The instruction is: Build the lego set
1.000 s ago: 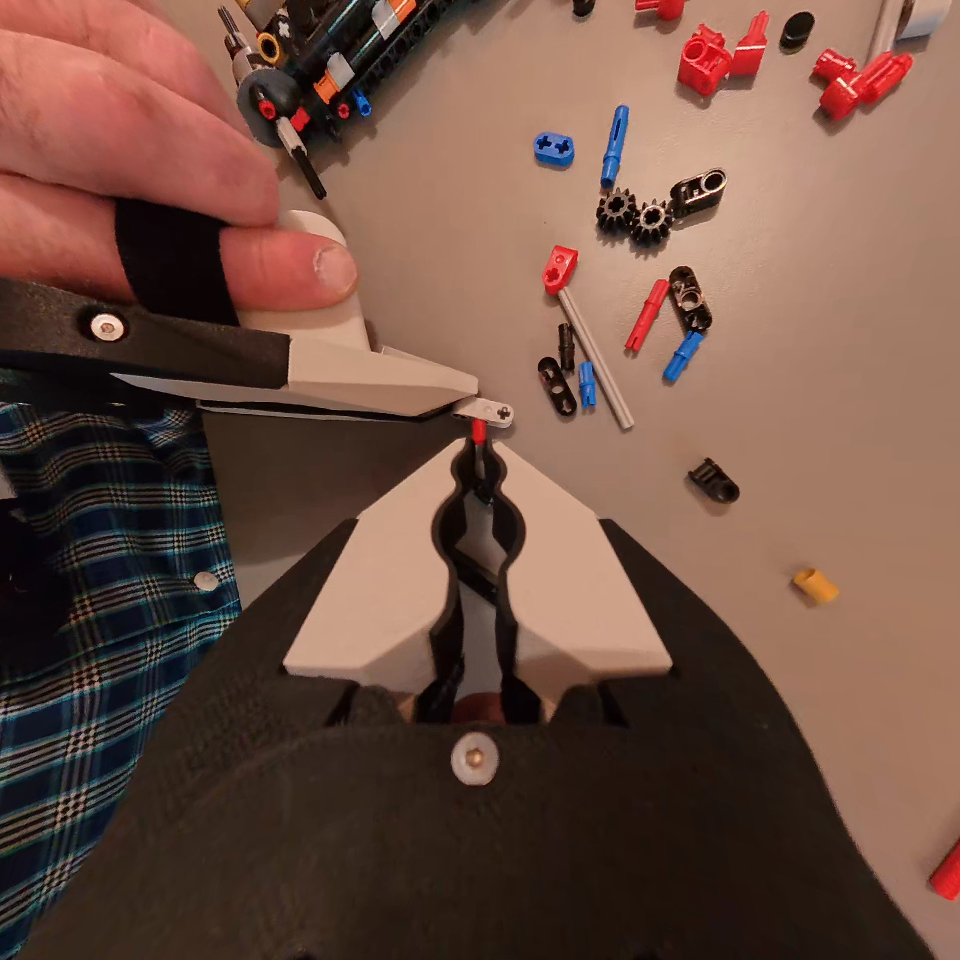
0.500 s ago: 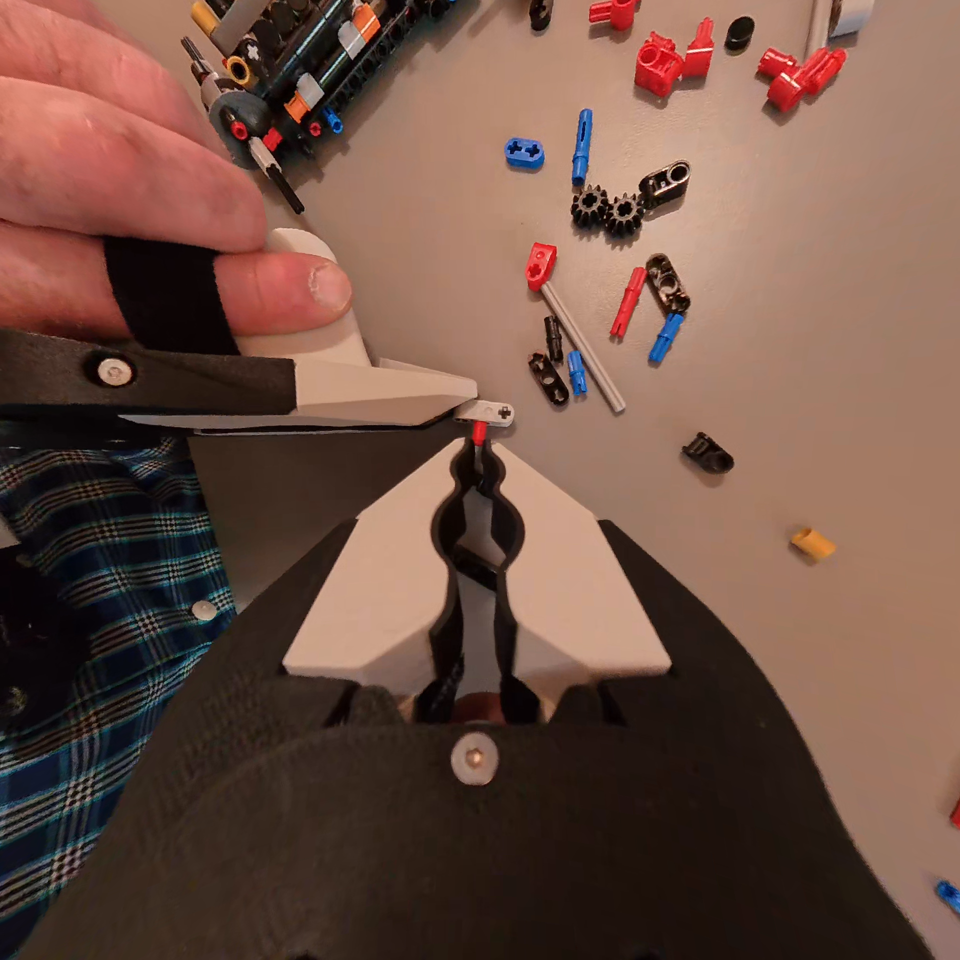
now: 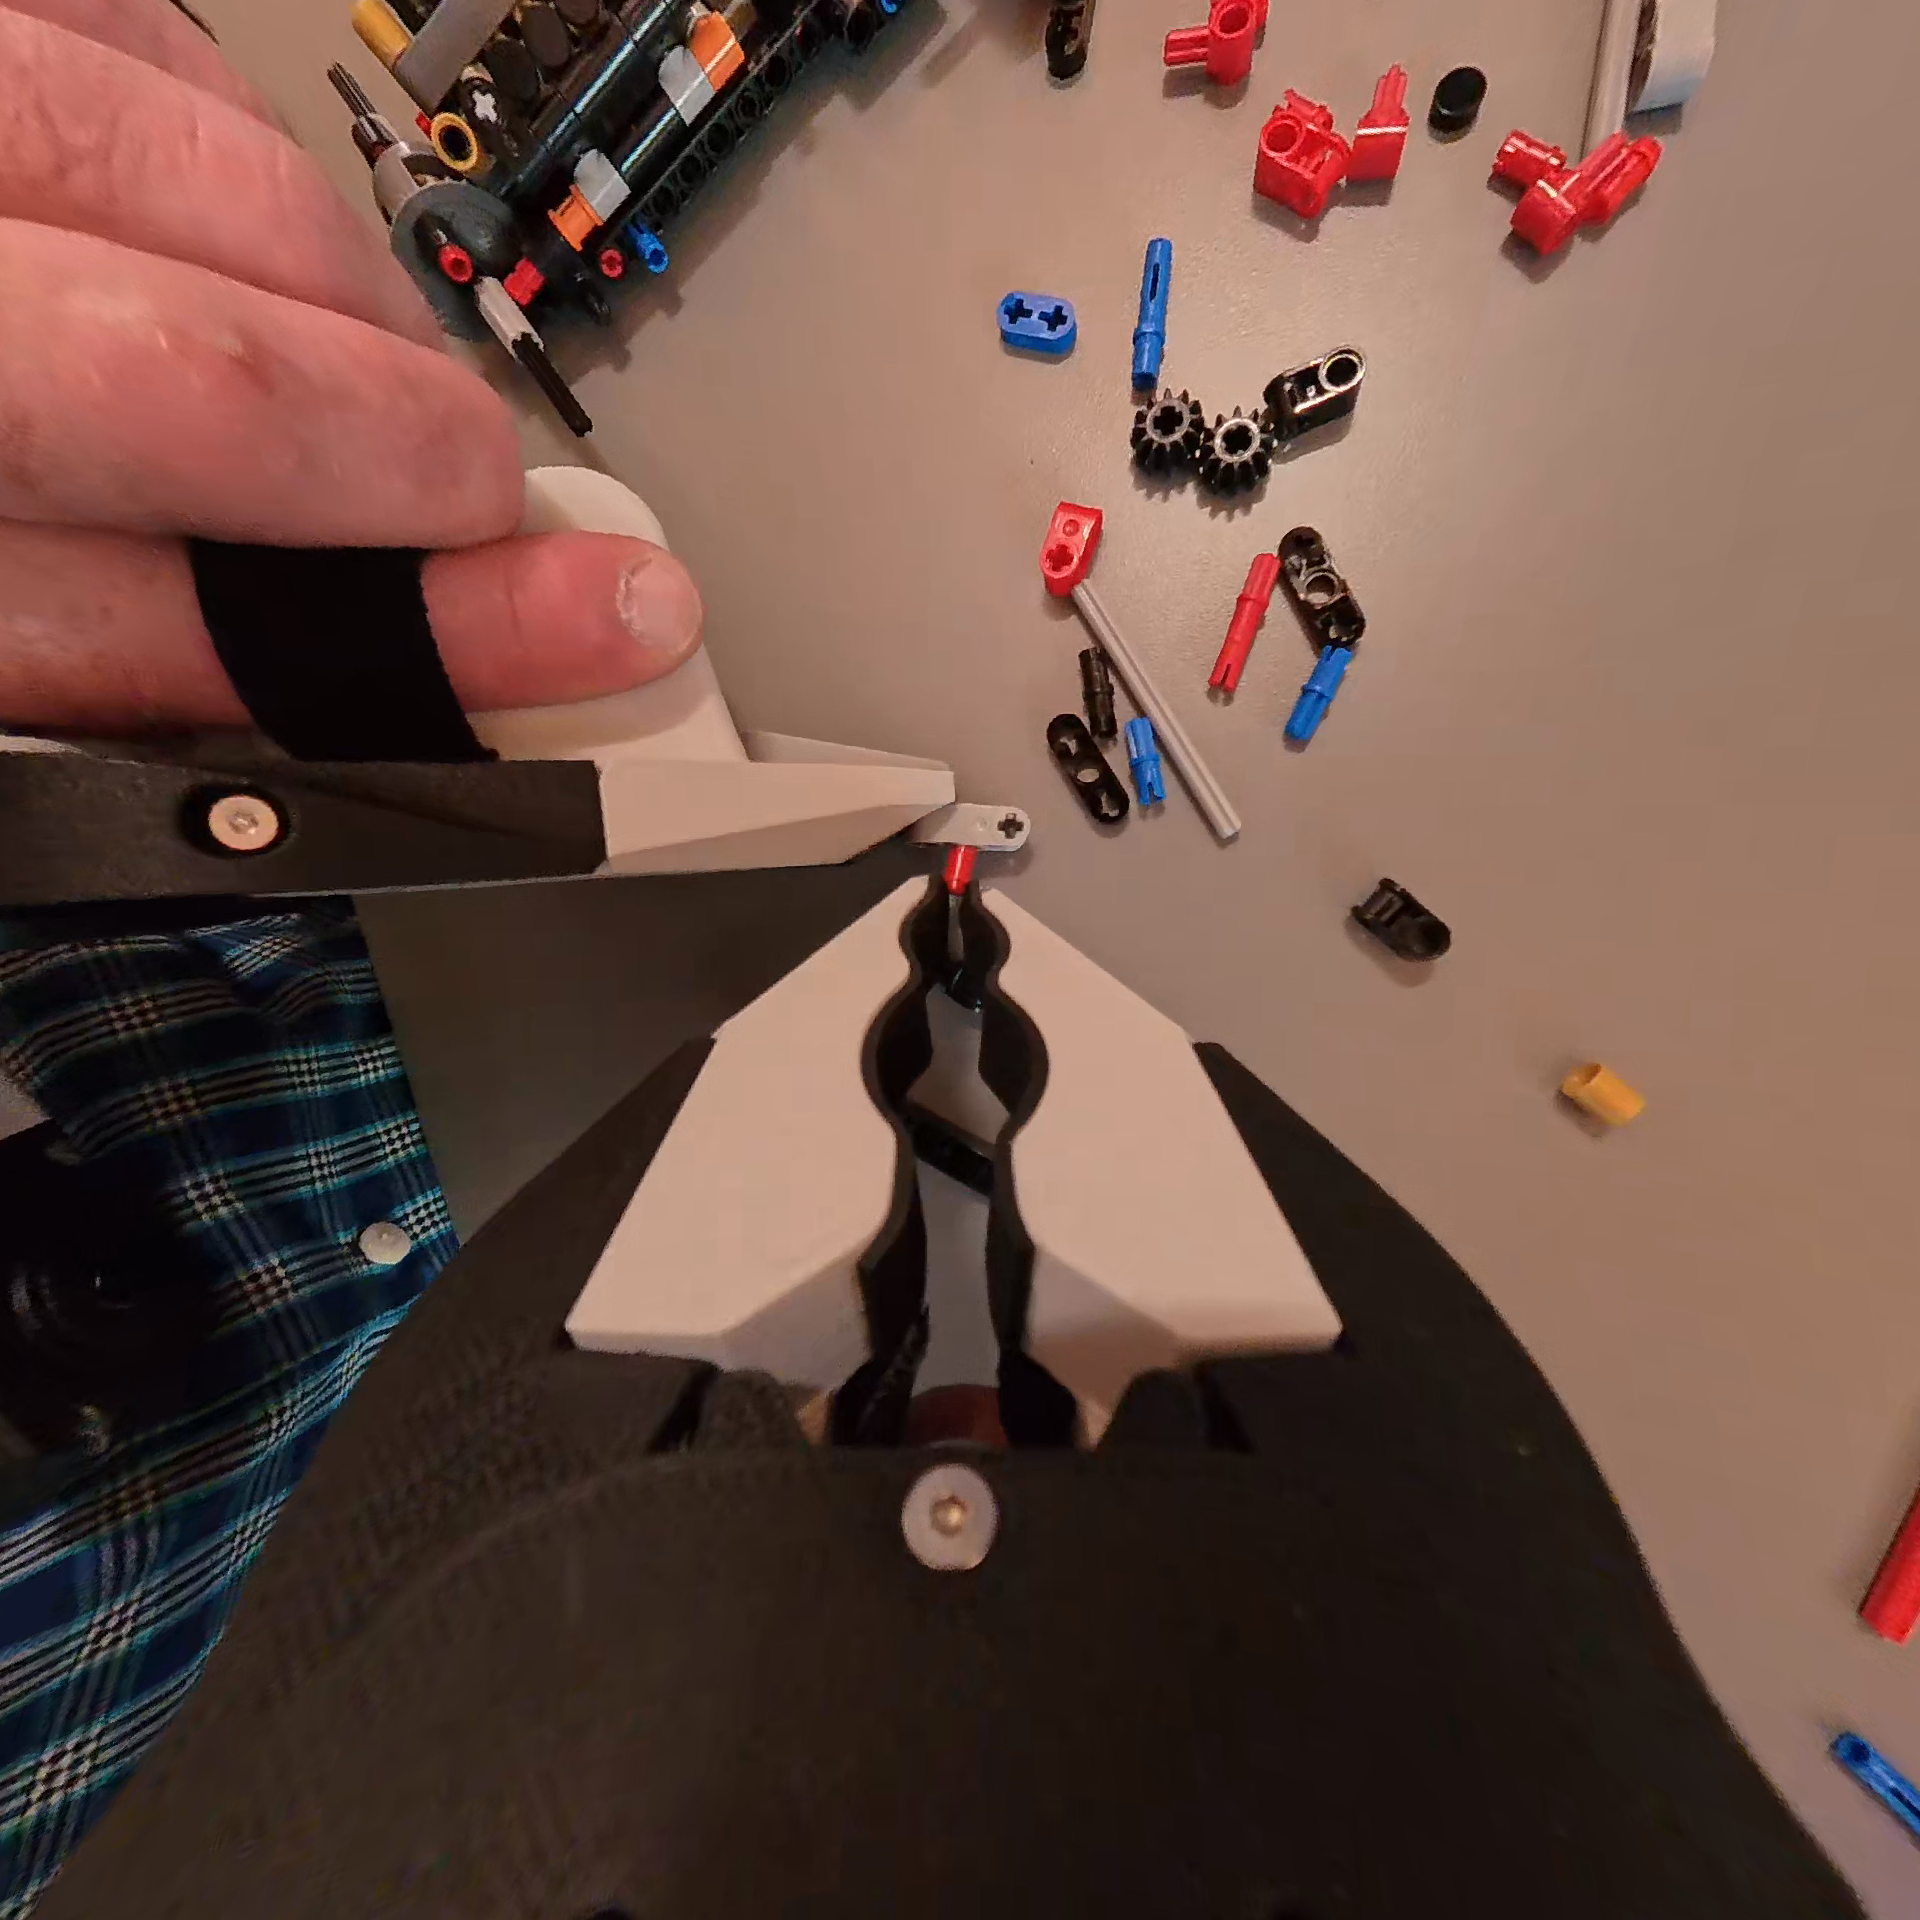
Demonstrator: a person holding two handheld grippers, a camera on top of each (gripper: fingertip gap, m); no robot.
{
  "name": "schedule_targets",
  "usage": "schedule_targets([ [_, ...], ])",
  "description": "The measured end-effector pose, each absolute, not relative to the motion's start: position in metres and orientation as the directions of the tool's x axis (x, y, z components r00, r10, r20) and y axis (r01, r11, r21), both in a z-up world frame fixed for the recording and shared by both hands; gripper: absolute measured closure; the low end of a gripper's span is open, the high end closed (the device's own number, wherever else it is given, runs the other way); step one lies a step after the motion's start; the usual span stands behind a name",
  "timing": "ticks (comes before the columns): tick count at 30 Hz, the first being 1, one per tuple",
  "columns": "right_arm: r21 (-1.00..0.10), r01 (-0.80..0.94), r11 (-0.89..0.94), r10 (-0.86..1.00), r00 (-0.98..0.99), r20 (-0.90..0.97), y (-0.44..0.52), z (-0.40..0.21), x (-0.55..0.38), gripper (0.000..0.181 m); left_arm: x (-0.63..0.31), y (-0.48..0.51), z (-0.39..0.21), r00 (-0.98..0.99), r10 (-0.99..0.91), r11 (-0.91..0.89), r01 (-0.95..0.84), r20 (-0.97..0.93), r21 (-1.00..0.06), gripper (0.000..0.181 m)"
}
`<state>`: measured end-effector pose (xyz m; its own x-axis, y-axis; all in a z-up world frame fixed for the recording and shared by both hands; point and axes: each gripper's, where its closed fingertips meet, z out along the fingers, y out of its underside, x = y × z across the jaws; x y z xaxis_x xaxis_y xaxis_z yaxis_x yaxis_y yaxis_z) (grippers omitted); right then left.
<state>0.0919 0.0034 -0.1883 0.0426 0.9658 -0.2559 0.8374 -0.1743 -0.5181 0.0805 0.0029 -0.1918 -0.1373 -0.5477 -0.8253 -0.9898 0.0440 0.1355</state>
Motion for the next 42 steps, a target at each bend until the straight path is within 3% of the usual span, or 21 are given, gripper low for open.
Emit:
schedule_targets([
  [3,-0.536,0.826,-0.176,0.967,0.043,-0.252,0.004,-0.184,0.089,0.181,0.08,0.004,-0.192,-0.154,-0.543,0.051,-0.987,-0.826,0.15,0.177],
  [6,-0.551,0.824,-0.134,0.977,0.017,-0.213,0.003,-0.181,0.081,0.181,0.103,-0.005,-0.192,-0.139,-0.553,0.115,-0.989,-0.821,0.09,0.177],
  [19,-0.692,0.686,-0.225,0.973,0.115,-0.201,0.033,-0.147,0.128,0.181,0.085,0.003,-0.192,-0.03,-0.585,0.043,-0.999,-0.81,0.006,0.176],
  [25,-0.734,0.626,-0.265,0.957,0.263,-0.121,0.057,-0.124,0.202,0.181,0.084,0.005,-0.191,0.03,-0.585,0.013,-0.999,-0.81,-0.047,0.176],
  [30,-0.724,0.603,-0.333,0.894,0.446,-0.04,0.044,-0.132,0.323,0.153,0.086,0.008,-0.191,0.092,-0.578,-0.019,-0.995,-0.811,-0.099,0.176],
  [32,-0.729,0.582,-0.361,0.864,0.502,-0.027,0.022,-0.149,0.374,0.152,0.086,0.009,-0.191,0.124,-0.579,-0.038,-0.991,-0.806,-0.125,0.176],
  [36,-0.817,0.481,-0.318,0.86,0.509,-0.035,-0.042,-0.193,0.422,0.153,0.088,0.011,-0.19,0.16,-0.573,-0.065,-0.987,-0.804,-0.15,0.176],
  [38,-0.905,0.379,-0.192,0.855,0.518,0.035,-0.05,-0.195,0.416,0.148,0.088,0.012,-0.19,0.174,-0.572,-0.077,-0.984,-0.802,-0.159,0.176],
  [42,-0.928,0.365,-0.079,0.834,0.534,0.139,-0.04,-0.196,0.408,0.166,0.087,0.015,-0.19,0.167,-0.579,-0.096,-0.986,-0.798,-0.136,0.176],
])
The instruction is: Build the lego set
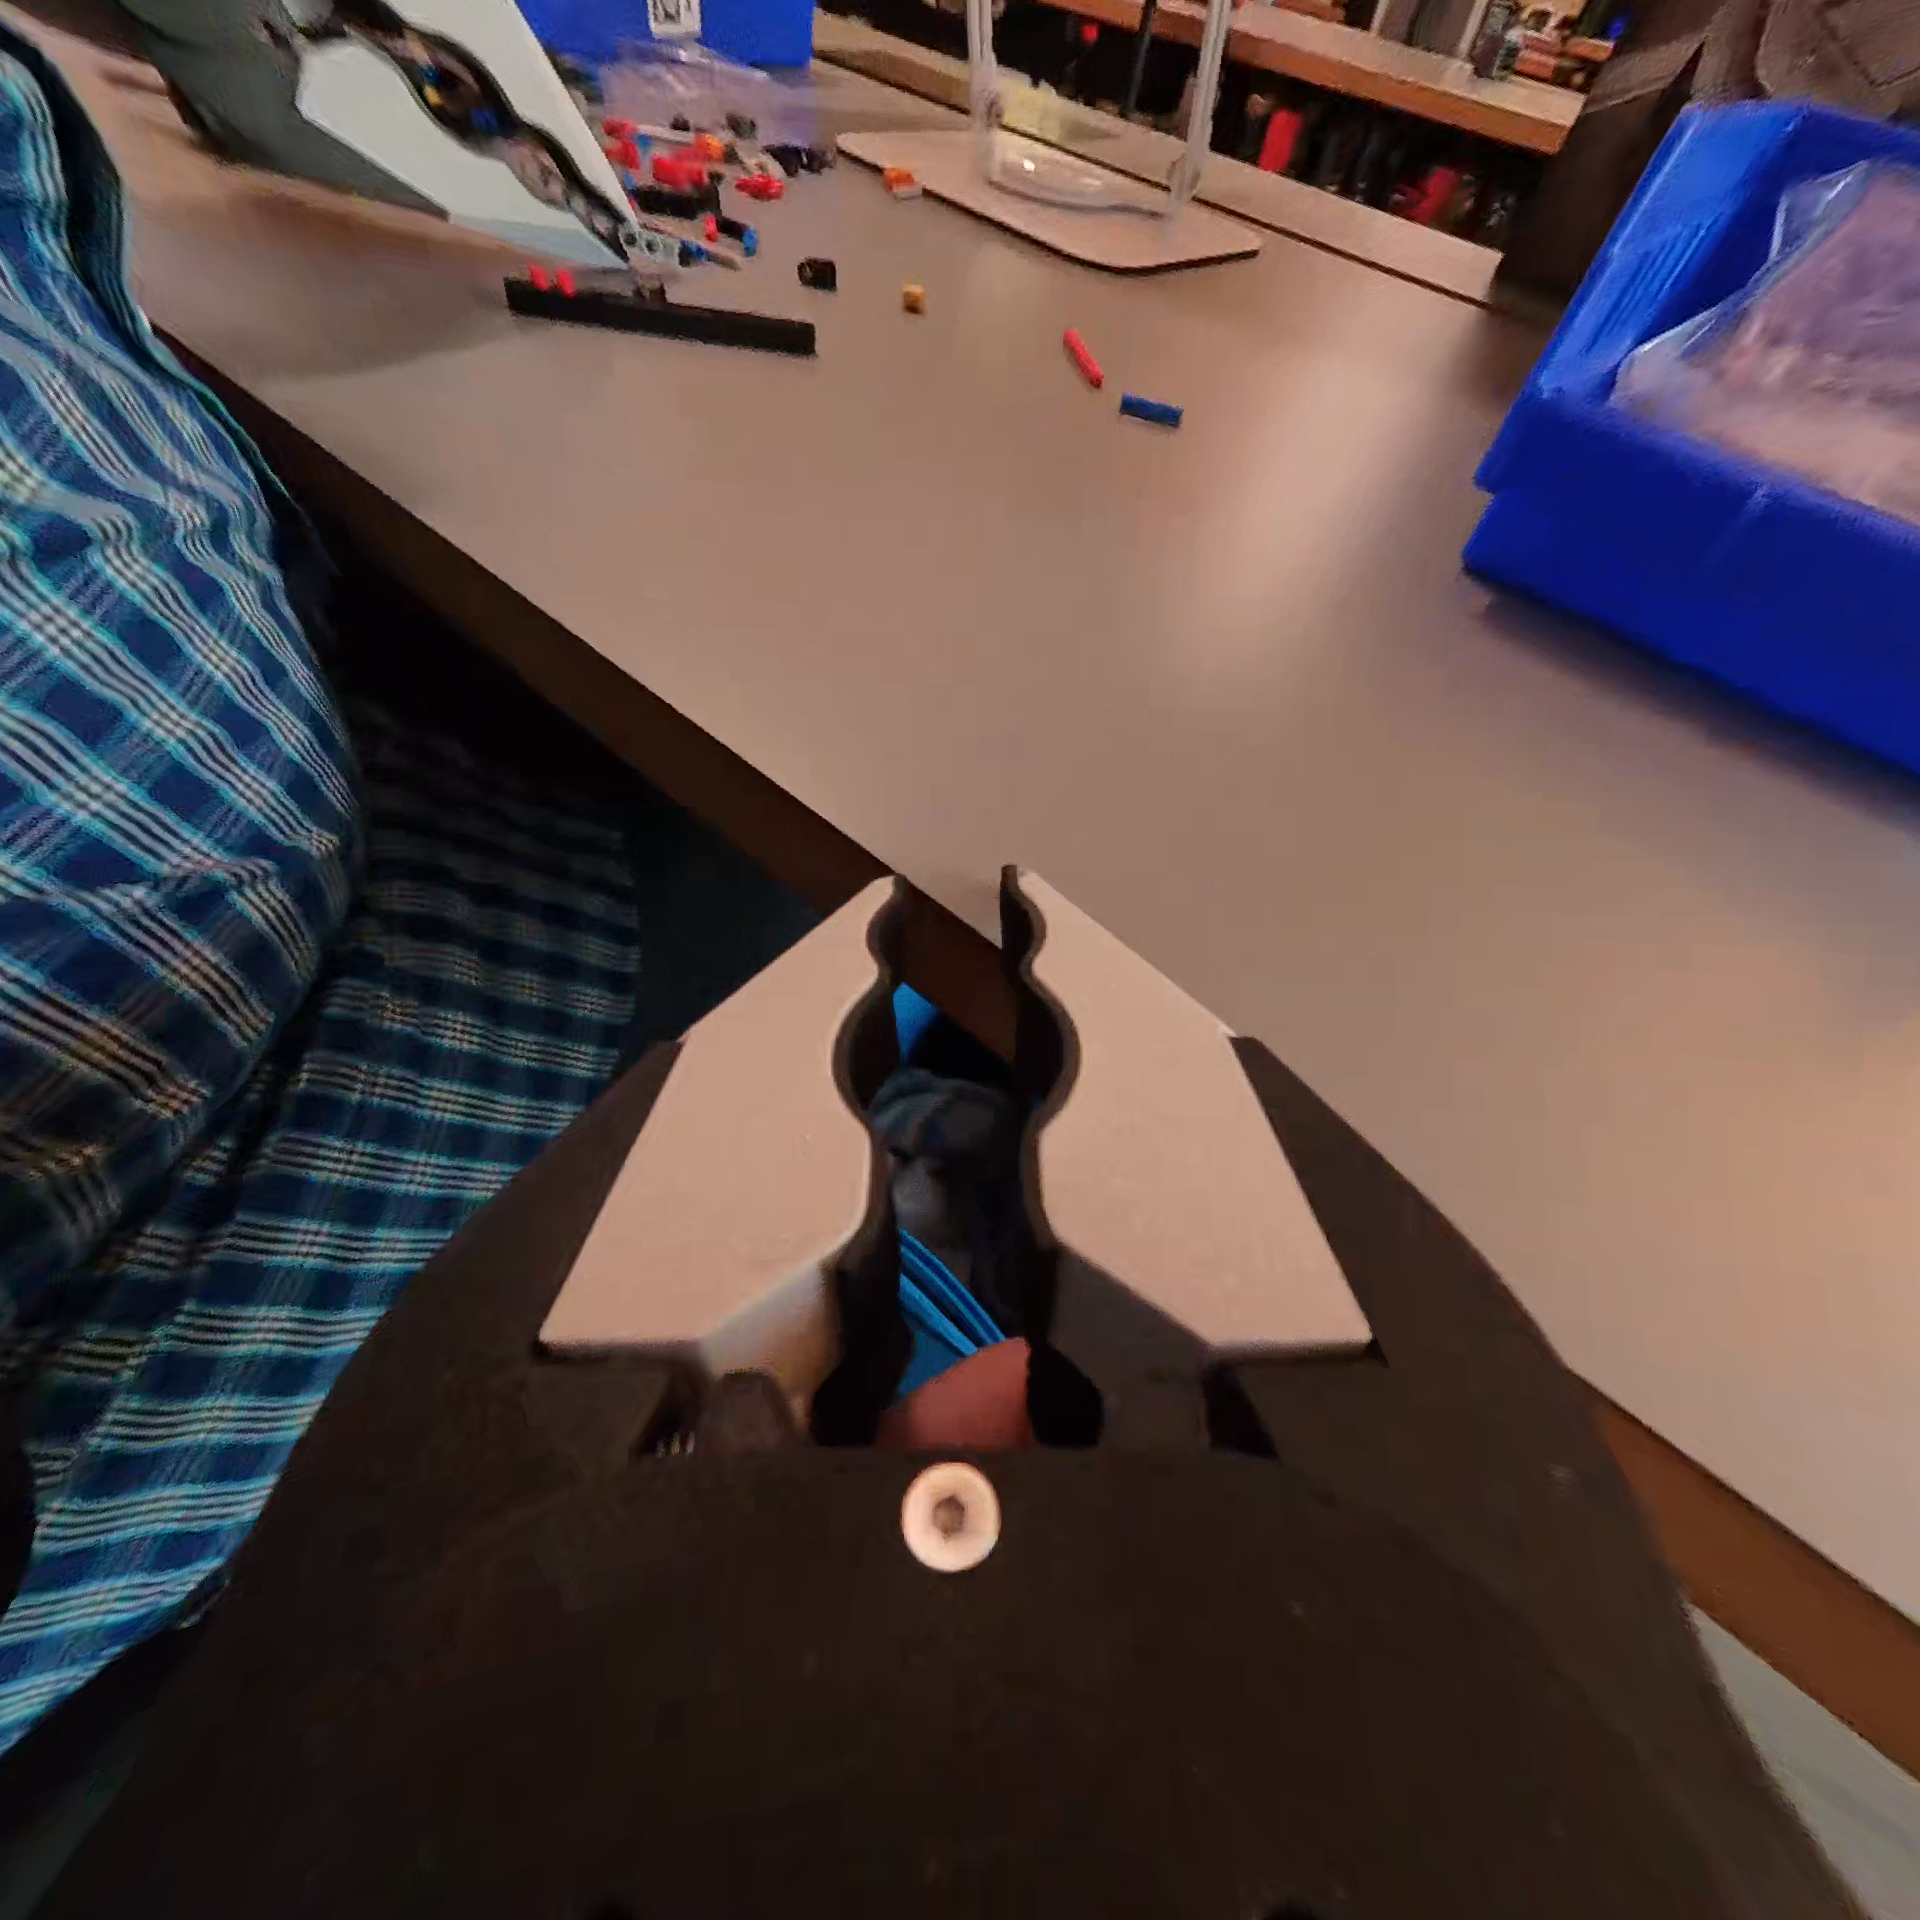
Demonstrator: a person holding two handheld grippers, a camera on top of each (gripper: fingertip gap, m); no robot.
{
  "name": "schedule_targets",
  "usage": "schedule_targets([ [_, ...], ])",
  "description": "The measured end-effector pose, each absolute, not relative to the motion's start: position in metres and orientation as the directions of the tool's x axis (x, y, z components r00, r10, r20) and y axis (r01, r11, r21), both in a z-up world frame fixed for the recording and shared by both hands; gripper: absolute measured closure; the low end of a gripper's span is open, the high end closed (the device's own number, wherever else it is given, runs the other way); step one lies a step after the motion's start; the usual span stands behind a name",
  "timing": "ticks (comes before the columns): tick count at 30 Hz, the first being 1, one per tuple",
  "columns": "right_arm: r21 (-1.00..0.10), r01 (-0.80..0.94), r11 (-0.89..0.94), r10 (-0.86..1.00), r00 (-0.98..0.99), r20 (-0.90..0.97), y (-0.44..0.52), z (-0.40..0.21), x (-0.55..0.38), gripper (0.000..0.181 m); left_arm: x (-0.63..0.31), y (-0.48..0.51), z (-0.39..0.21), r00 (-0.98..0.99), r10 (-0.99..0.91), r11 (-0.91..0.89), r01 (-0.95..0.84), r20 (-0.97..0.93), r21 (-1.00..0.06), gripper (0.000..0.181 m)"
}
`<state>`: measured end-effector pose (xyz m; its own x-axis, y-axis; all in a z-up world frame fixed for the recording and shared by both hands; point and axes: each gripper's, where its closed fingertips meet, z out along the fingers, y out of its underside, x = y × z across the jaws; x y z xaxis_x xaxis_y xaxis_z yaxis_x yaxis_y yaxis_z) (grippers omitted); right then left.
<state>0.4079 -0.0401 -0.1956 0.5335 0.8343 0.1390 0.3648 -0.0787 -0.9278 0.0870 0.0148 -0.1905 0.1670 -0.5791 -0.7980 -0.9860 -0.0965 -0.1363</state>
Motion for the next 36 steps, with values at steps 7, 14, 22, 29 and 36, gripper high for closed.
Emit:
schedule_targets([
  [7,-0.932,0.359,-0.04,0.843,0.512,0.161,-0.037,-0.195,0.422,0.153,0.086,0.018,-0.19,0.218,-0.54,-0.151,-0.975,-0.813,-0.161,0.176],
  [14,-0.963,0.262,-0.062,0.861,0.502,0.081,-0.045,-0.186,0.449,0.157,0.087,0.016,-0.189,0.258,-0.429,-0.199,-0.962,-0.866,-0.188,0.176],
  [22,-0.897,0.331,-0.291,0.872,0.477,-0.107,-0.071,-0.251,0.513,0.159,0.086,0.016,-0.186,0.3,-0.333,-0.232,-0.945,-0.894,-0.23,0.176],
  [29,-0.696,0.452,-0.558,0.759,0.616,-0.209,-0.105,-0.402,0.568,0.149,0.081,0.015,-0.174,0.39,-0.206,-0.24,-0.909,-0.898,-0.34,0.176],
  [36,-0.493,0.27,-0.827,0.458,0.832,-0.312,-0.109,-0.595,0.625,0.143,0.073,0.018,-0.173,0.433,-0.169,-0.279,-0.883,-0.885,-0.378,0.176],
])
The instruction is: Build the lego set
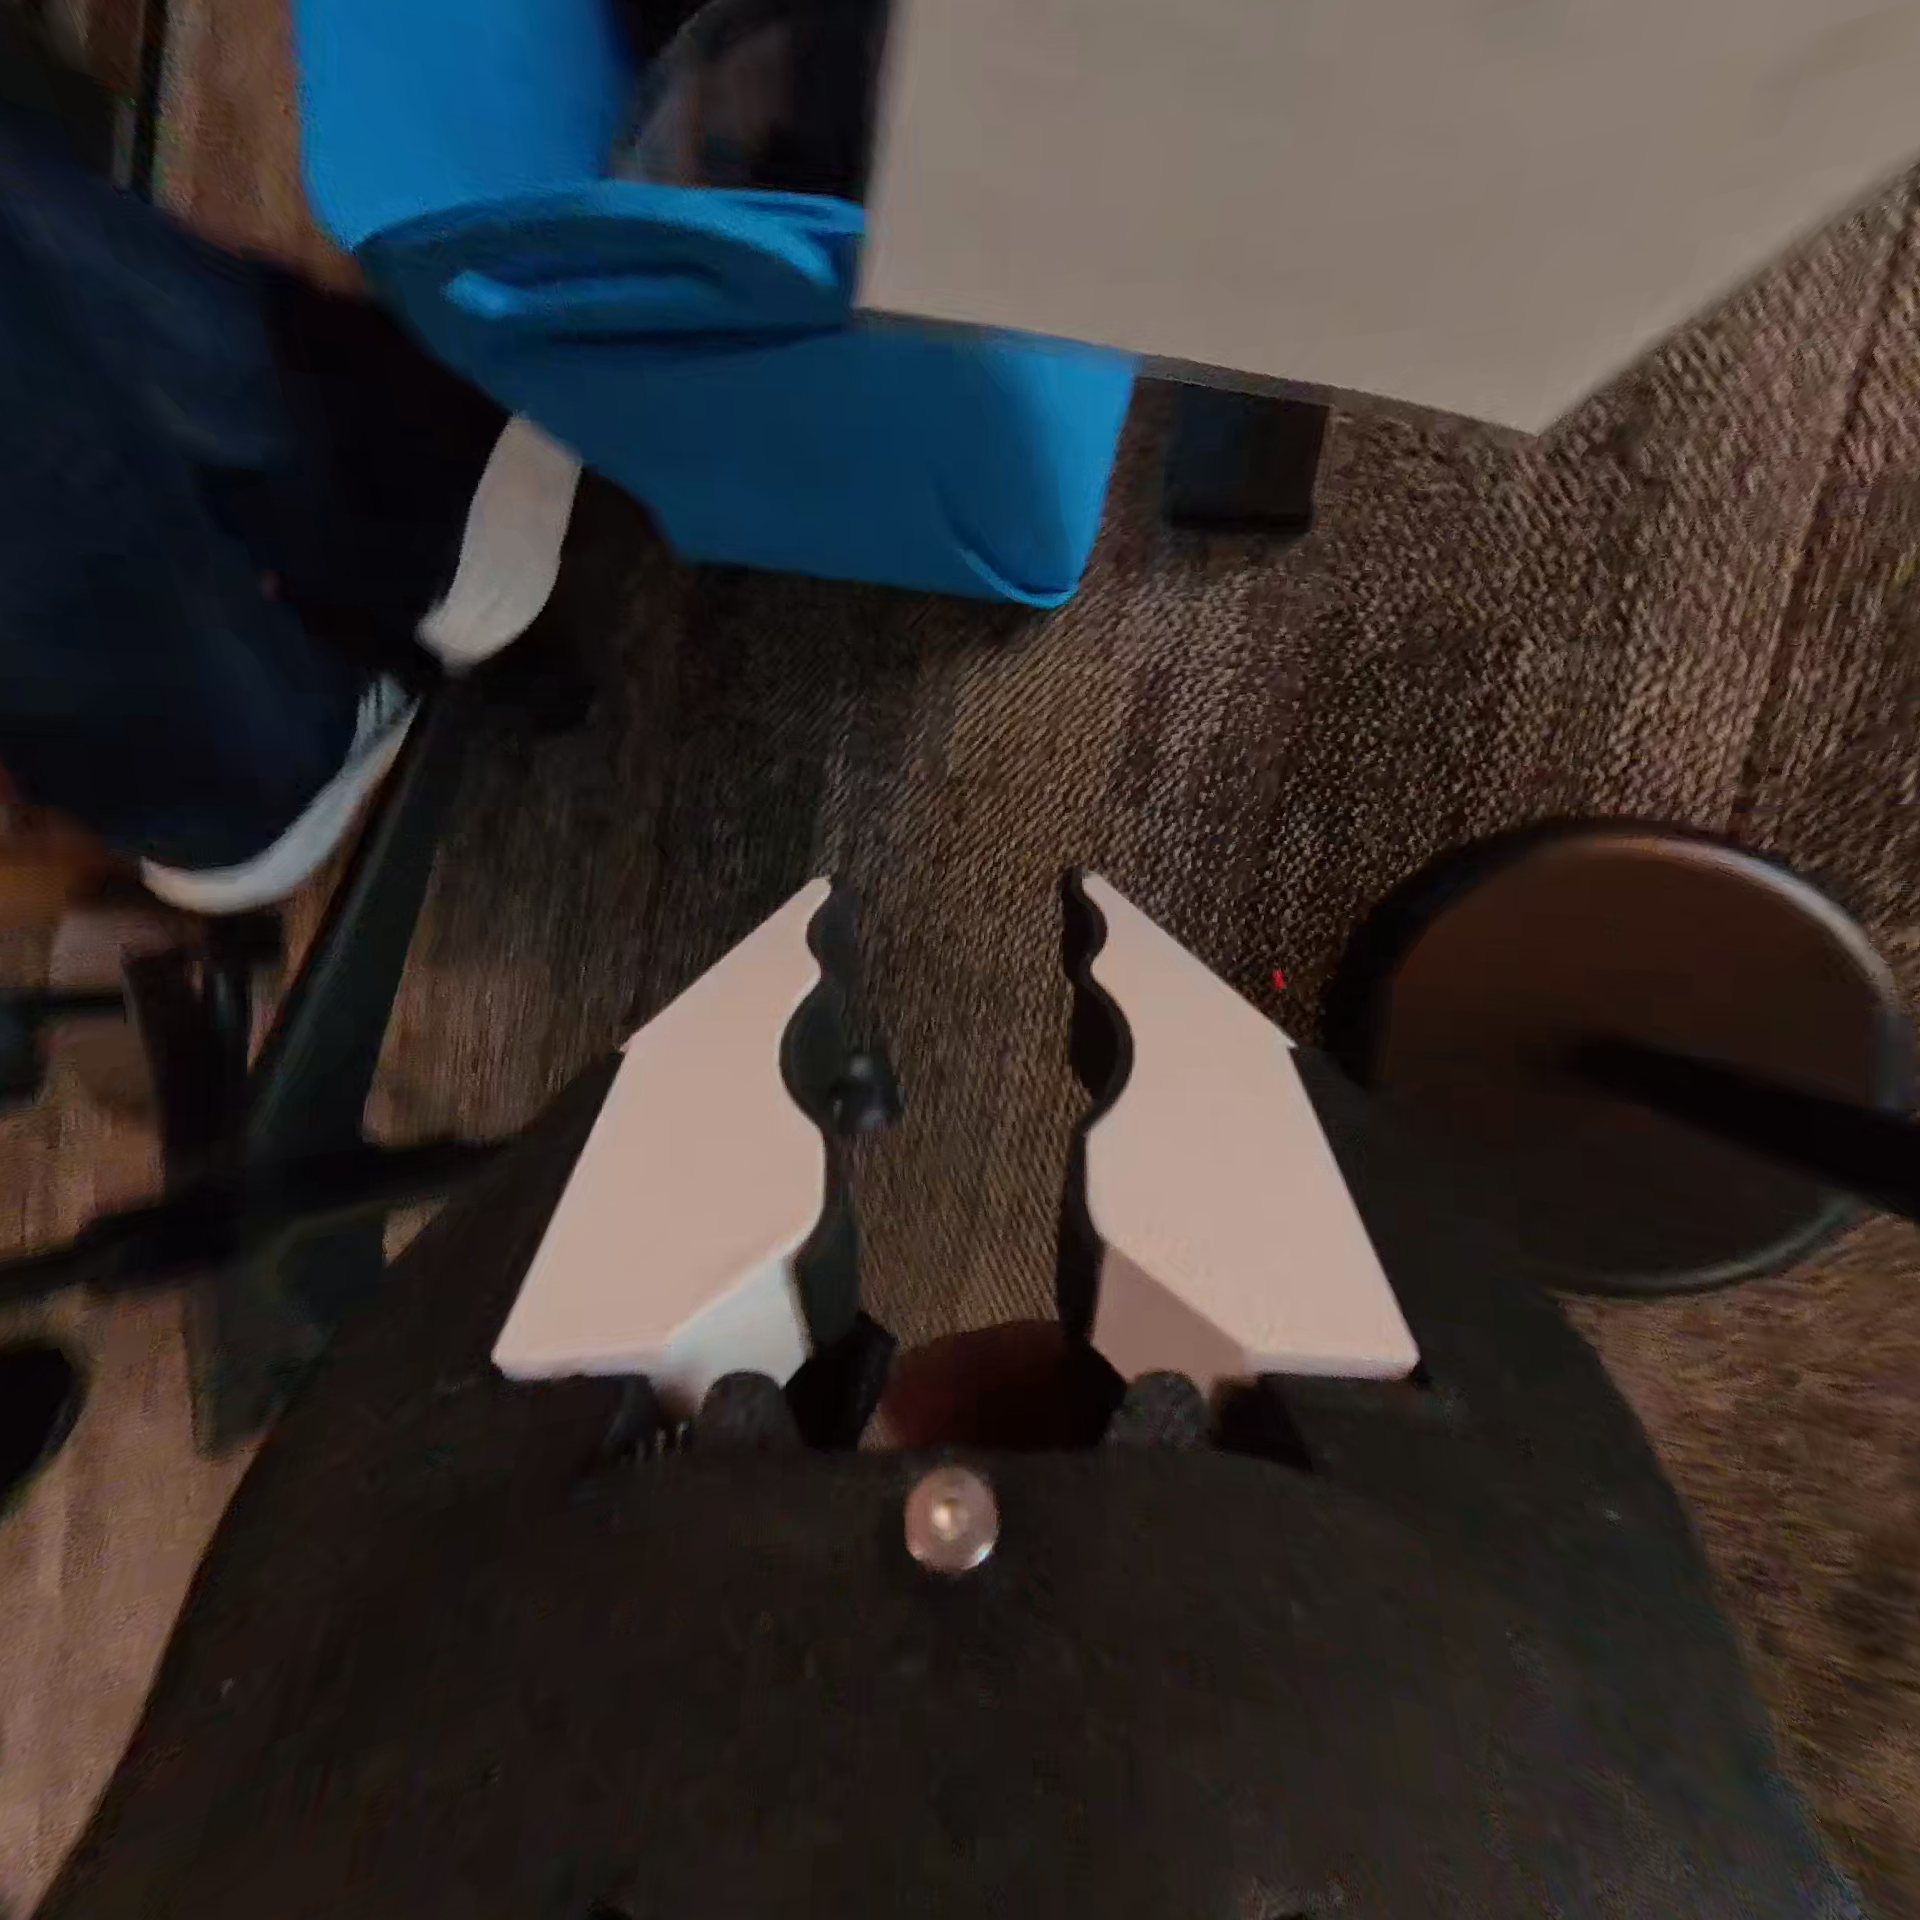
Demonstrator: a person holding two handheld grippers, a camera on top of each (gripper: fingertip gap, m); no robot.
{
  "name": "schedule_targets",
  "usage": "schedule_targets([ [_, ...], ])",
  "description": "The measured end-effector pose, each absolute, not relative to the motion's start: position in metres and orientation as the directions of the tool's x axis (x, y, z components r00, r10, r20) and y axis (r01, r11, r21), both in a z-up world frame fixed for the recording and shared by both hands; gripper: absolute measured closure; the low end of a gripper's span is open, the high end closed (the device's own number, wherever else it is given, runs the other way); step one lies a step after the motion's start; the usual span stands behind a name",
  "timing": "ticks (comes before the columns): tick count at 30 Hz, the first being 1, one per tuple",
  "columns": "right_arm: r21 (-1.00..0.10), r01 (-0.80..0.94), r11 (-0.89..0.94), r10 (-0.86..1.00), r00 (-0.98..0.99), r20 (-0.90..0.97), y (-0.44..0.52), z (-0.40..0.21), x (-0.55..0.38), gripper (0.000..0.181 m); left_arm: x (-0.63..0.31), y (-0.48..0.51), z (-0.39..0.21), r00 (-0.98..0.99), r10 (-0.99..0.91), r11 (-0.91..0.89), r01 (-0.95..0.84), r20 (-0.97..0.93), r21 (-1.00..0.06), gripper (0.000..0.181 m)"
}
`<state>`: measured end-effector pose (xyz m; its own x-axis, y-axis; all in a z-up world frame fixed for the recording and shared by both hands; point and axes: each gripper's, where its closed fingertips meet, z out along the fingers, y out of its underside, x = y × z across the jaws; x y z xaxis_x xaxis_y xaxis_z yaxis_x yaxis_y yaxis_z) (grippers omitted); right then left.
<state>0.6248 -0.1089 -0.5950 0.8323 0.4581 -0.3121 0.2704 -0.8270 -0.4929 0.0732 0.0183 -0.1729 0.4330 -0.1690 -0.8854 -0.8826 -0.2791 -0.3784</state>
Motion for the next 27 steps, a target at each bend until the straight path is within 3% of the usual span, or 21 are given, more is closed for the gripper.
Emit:
schedule_targets([
  [3,-0.462,0.109,-0.88,0.277,0.908,-0.314,-0.096,-0.665,0.65,0.143,0.07,0.02,-0.173,0.441,-0.158,-0.306,-0.873,-0.884,-0.381,0.176],
  [13,-0.316,0.208,-0.926,0.259,0.957,-0.128,-0.104,-0.87,0.697,0.154,0.065,0.028,-0.174,0.446,-0.131,-0.361,-0.853,-0.886,-0.376,0.176],
  [27,-0.221,0.313,-0.924,0.339,0.936,-0.091,-0.109,-0.952,0.712,0.164,0.056,0.03,-0.174,0.443,-0.1,-0.409,-0.835,-0.891,-0.369,0.176],
])
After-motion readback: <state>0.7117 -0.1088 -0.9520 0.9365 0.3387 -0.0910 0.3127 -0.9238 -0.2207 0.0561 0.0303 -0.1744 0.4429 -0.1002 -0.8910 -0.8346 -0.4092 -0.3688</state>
